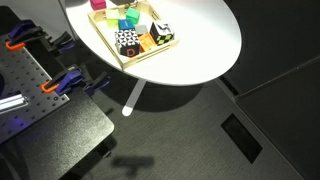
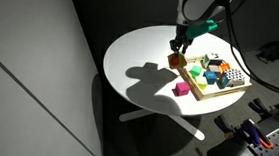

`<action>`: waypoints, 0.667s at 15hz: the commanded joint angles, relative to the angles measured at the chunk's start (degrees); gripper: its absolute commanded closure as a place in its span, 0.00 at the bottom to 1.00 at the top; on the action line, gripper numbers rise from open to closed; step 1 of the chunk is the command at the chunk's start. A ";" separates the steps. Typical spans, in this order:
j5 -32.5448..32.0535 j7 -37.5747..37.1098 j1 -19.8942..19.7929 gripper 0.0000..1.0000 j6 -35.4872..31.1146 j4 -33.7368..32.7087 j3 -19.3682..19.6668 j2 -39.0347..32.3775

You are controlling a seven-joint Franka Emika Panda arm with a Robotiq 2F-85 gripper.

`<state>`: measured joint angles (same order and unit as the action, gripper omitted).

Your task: Remove the plush square from the wooden box

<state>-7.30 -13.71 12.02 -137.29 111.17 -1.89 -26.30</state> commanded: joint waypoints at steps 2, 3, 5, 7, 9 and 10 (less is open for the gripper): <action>3.94 5.66 -2.81 0.10 1.13 3.94 -2.10 4.68; 4.71 6.64 -3.22 0.03 1.64 4.34 -2.39 5.25; 5.98 8.03 -3.77 0.00 4.39 4.72 -2.71 6.48; 6.09 8.15 -3.85 0.00 8.54 4.62 -2.52 7.52; 5.83 7.70 -3.88 0.00 12.33 4.21 -2.35 8.20; 5.63 7.28 -3.84 0.00 13.88 4.01 -2.23 8.44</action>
<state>-2.44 -7.37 9.00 -127.61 114.22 -3.66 -20.34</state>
